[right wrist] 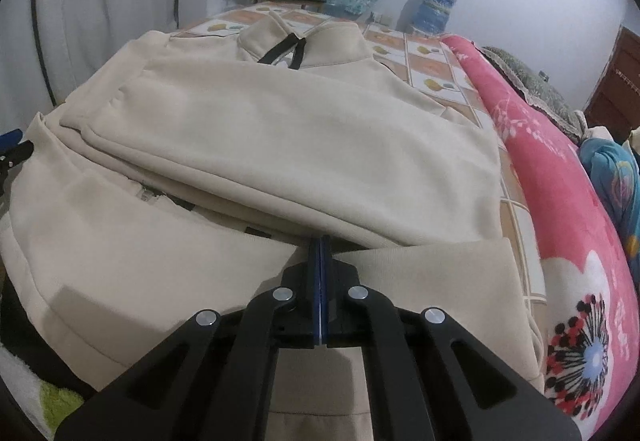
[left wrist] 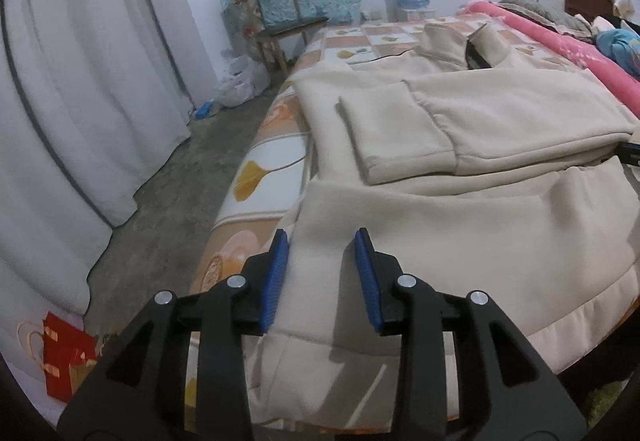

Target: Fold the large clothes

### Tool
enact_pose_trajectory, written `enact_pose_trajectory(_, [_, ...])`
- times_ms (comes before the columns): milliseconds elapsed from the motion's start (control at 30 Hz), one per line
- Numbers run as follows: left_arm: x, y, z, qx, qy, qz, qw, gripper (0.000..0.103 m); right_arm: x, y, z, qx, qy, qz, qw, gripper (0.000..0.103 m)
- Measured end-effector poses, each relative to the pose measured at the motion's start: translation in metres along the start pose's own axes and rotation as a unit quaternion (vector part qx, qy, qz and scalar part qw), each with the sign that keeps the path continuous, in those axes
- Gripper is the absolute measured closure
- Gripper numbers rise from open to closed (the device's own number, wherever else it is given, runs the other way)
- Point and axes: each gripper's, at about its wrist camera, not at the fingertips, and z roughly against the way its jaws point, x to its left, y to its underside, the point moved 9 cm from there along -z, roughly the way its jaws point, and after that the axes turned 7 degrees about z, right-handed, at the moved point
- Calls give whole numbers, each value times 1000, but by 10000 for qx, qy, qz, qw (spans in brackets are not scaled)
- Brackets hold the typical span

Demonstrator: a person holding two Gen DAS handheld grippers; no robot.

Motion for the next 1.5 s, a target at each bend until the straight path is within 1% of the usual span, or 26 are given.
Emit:
enact_pose_trajectory(33, [-1, -1, 0, -36, -25, -48, 10000, 74, 0, 0, 0, -5, 2, 0, 10000, 103])
enact_pose_trajectory(67, [-3, -1, -1, -56, -35, -83, 9999, 90, 0, 0, 0, -5, 1, 2, 10000, 103])
enact_pose_trajectory(100, [-5, -2, -1, -74, -79, -155, 9998, 96, 0, 0, 0, -10, 5, 8, 10000, 103])
enact_pose_trajectory(167, [-5, -6, 5, -191, -101, -207, 9996, 98, 0, -1, 0, -19, 11, 18, 10000, 103])
enact_pose_trajectory(233, [-3, -15, 23, -508, -72, -92, 9986, 99, -1, 0, 1, -28, 17, 20, 10000, 103])
enact_pose_trajectory(300, [6, -22, 32, -655, -113, 110, 9977, 99, -1, 0, 1, -45, 18, 9, 10000, 103])
enact_pose_trajectory(500, [24, -1, -10, -3, 215, 977, 9950, 98, -1, 0, -1, -97, 26, 27, 9999, 103])
enact_pose_trajectory(633, [18, 0, -10, -69, -19, 788, 9969, 98, -7, 1, 1, -53, -145, -196, 9997, 103])
enact_pose_trajectory(733, [19, 1, -9, -28, -79, 660, 9978, 92, -15, 2, 11, -157, -485, -581, 9970, 102])
enact_pose_trajectory(800, [22, -1, -4, -26, -83, 654, 9978, 81, -22, 5, 19, -208, -673, -793, 9944, 95])
enact_pose_trajectory(833, [26, -3, 2, -76, -133, 681, 9976, 75, -29, 6, 24, -248, -727, -919, 9928, 85])
enact_pose_trajectory(867, [28, -5, 5, -124, -142, 707, 9973, 73, -36, 9, 30, -284, -748, -1041, 9913, 73])
enact_pose_trajectory(933, [32, -11, 18, -269, -35, 827, 9962, 71, -51, 16, 41, -324, -696, -1239, 9893, 67])
enact_pose_trajectory(967, [32, -13, 22, -314, 38, 873, 9957, 64, -57, 18, 44, -321, -659, -1290, 9889, 67])
enact_pose_trajectory(1033, [26, -17, 35, -403, 431, 1006, 9932, 55, -68, 26, 49, -295, -579, -1395, 9881, 67])
enact_pose_trajectory(1100, [8, -18, 43, -343, 1019, 1036, 9888, 46, -76, 35, 48, -219, -436, -1411, 9888, 67])
enact_pose_trajectory(1133, [-3, -16, 44, -256, 1290, 1025, 9860, 40, -78, 39, 46, -172, -374, -1414, 9891, 67])
enact_pose_trajectory(1167, [-16, -13, 43, -140, 1563, 1002, 9825, 39, -80, 42, 41, -108, -312, -1425, 9892, 67])
enact_pose_trajectory(1200, [-28, -8, 41, 10, 1747, 949, 9800, 38, -82, 45, 37, -53, -265, -1436, 9893, 67])
enact_pose_trajectory(1233, [-42, -1, 35, 234, 1894, 854, 9779, 32, -85, 53, 27, 118, -149, -1449, 9893, 67])
enact_pose_trajectory(1267, [-53, 5, 28, 416, 1940, 769, 9771, 31, -88, 60, 17, 306, -47, -1464, 9887, 69])
enact_pose_trajectory(1300, [-61, 15, 19, 632, 1826, 674, 9788, 31, -89, 64, 11, 389, -22, -1515, 9877, 69])
enact_pose_trajectory(1333, [-63, 17, 18, 511, 1581, 550, 9846, 29, -92, 64, 14, 337, -81, -1647, 9857, 69])
enact_pose_trajectory(1367, [-66, 18, 18, 471, 1512, 460, 9863, 25, -93, 62, 17, 323, -70, -1693, 9850, 69])
enact_pose_trajectory(1433, [-71, 20, 18, 531, 1451, 332, 9874, 21, -95, 53, 25, 202, 46, -1637, 9863, 69])
enact_pose_trajectory(1500, [-71, 22, 17, 556, 1458, 412, 9869, 19, -92, 39, 30, -30, -6, -1549, 9879, 69])
